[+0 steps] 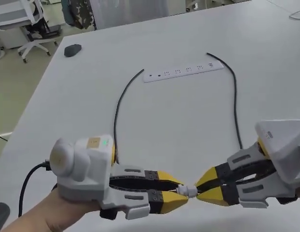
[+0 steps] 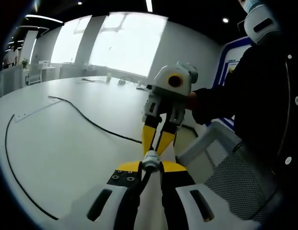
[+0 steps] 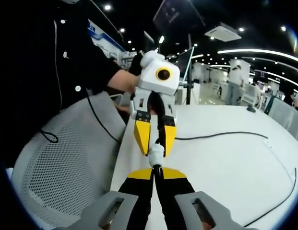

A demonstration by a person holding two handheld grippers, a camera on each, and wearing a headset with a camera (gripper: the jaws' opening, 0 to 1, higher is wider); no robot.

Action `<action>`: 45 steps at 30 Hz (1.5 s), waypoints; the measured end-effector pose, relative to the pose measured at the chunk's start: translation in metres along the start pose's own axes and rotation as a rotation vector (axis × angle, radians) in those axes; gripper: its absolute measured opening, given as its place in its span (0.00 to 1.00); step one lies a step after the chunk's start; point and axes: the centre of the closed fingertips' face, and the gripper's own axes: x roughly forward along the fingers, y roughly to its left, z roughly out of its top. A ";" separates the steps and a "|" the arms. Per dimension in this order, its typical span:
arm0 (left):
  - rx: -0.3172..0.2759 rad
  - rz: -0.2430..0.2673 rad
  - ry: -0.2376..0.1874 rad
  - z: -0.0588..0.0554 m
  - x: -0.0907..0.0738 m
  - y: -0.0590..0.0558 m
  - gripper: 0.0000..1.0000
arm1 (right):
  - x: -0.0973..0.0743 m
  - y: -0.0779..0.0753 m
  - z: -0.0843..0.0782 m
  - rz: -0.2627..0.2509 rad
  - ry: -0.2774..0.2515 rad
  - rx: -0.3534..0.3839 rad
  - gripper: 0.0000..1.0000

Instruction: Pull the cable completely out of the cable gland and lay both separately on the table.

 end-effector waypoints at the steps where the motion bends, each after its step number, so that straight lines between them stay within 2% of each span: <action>1: 0.006 0.001 0.003 -0.001 0.000 0.000 0.15 | 0.000 0.000 0.000 -0.001 0.000 0.001 0.00; 6: 0.040 0.011 0.010 -0.003 0.003 0.000 0.15 | -0.001 -0.001 -0.005 -0.014 0.017 0.032 0.00; 9: 0.013 0.020 0.012 -0.004 0.002 0.002 0.15 | -0.005 -0.005 -0.009 -0.032 0.041 0.083 0.00; 15: 0.003 0.049 0.002 -0.005 -0.006 0.008 0.15 | -0.019 -0.013 -0.024 -0.099 0.061 0.139 0.00; 18: 0.002 0.064 0.000 -0.006 -0.008 0.010 0.15 | -0.028 -0.018 -0.033 -0.145 0.076 0.159 0.00; 21: 0.010 0.086 0.009 -0.008 -0.012 0.014 0.15 | -0.041 -0.028 -0.051 -0.211 0.118 0.168 0.00; 24: 0.009 0.099 0.013 -0.010 -0.016 0.016 0.15 | -0.057 -0.039 -0.067 -0.274 0.129 0.225 0.00; 28: 0.008 0.104 0.017 -0.011 -0.017 0.017 0.15 | -0.071 -0.044 -0.081 -0.319 0.149 0.246 0.00; 31: 0.023 0.112 0.036 -0.014 -0.019 0.019 0.15 | -0.080 -0.047 -0.095 -0.355 0.184 0.278 0.00; 32: 0.025 0.116 0.041 -0.015 -0.020 0.020 0.15 | -0.084 -0.048 -0.103 -0.372 0.218 0.295 0.00; 33: 0.020 0.115 0.040 -0.016 -0.022 0.021 0.15 | -0.087 -0.049 -0.108 -0.382 0.240 0.284 0.00; 39: 0.019 0.124 0.045 -0.017 -0.024 0.023 0.15 | -0.099 -0.052 -0.126 -0.423 0.292 0.311 0.00; 42: 0.037 0.131 0.053 -0.018 -0.025 0.025 0.15 | -0.103 -0.055 -0.138 -0.446 0.343 0.312 0.00; 43: 0.047 0.142 0.055 -0.019 -0.025 0.028 0.15 | -0.103 -0.055 -0.139 -0.445 0.347 0.319 0.00; 45: 0.028 0.138 0.053 -0.019 -0.025 0.027 0.15 | -0.102 -0.055 -0.138 -0.444 0.344 0.324 0.00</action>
